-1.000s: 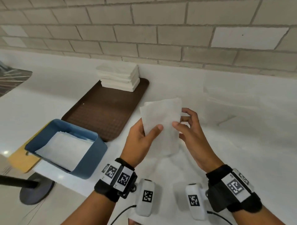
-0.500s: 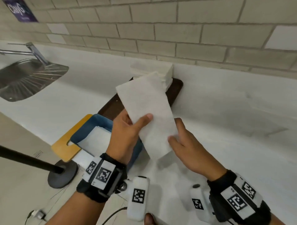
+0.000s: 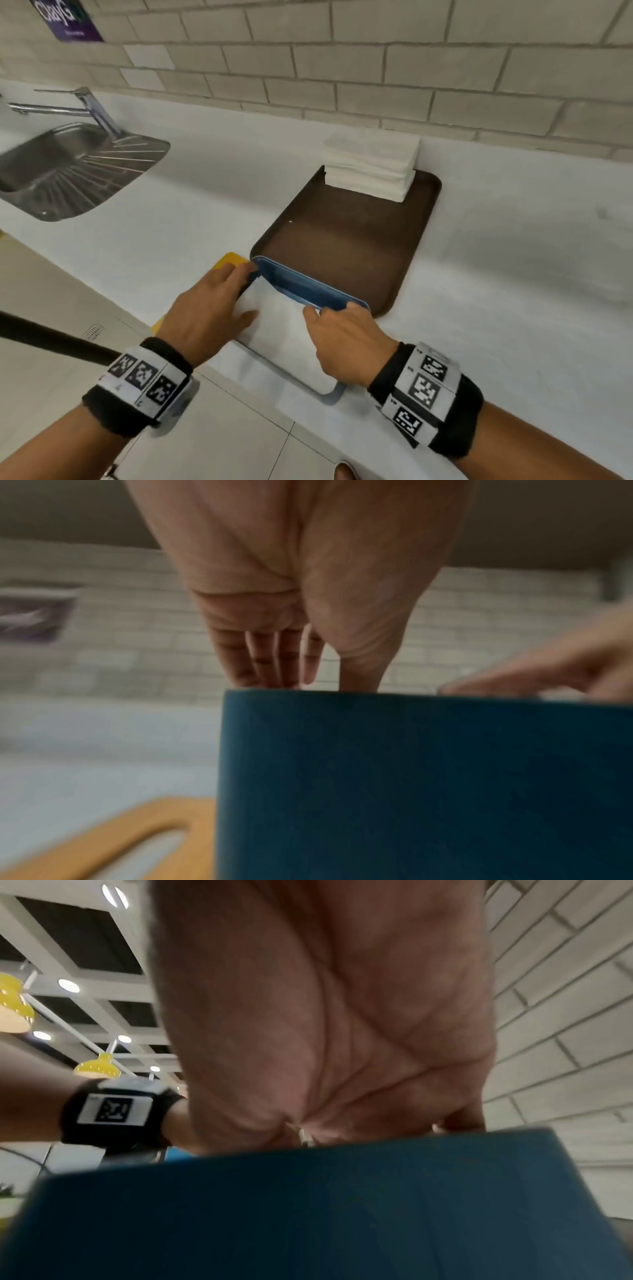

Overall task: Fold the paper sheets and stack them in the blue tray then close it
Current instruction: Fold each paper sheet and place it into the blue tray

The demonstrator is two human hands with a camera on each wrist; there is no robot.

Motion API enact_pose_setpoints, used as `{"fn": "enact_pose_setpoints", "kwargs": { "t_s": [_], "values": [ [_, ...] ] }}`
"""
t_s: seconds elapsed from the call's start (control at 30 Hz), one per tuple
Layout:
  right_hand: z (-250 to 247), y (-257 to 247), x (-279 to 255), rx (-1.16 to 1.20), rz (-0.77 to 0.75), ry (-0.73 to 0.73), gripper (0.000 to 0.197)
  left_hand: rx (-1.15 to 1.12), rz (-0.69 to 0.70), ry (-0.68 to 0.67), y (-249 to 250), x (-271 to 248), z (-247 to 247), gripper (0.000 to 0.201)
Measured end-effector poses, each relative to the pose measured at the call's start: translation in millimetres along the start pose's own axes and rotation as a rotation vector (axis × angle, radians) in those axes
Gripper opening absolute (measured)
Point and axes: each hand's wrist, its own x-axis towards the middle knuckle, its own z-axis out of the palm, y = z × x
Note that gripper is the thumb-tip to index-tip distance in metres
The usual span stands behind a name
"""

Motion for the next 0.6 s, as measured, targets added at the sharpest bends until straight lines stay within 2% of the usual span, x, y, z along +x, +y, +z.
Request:
{"fn": "enact_pose_setpoints", "kwargs": {
  "t_s": [0.07,0.13,0.17,0.23,0.27,0.33,0.4,0.43,0.53,0.6],
  "values": [
    [0,0,2,-0.009,0.010,-0.086,0.031,0.164,0.184,0.056,2,2,3,0.045],
    [-4,-1,-1,-0.012,0.026,-0.045,0.028,0.114,0.229,0.011,6,5,5,0.021],
    [-8,-1,-4,0.010,0.029,0.000,0.027,0.098,0.219,-0.031,8,7,10,0.027],
    [-20,6,-19,0.135,0.014,0.143,0.030,0.121,0.149,-0.285,13,14,20,0.042],
    [-27,15,-31,0.242,0.012,0.219,0.034,0.137,0.122,-0.369,11,18,25,0.045],
    [-39,47,-62,0.423,0.075,0.301,0.038,0.110,0.062,-0.414,0,26,31,0.046],
    [-37,100,-96,0.386,0.242,0.328,0.039,0.063,0.062,-0.462,-12,34,31,0.040],
    [-30,133,-112,0.307,0.357,0.298,0.041,0.031,0.079,-0.460,-15,38,27,0.038],
    [1,222,-152,0.107,0.706,0.014,0.052,-0.111,0.084,-0.333,-2,49,-1,0.026],
    [20,258,-171,0.112,0.798,-0.069,0.058,-0.143,0.150,-0.262,28,55,-28,0.028]
  ]
}}
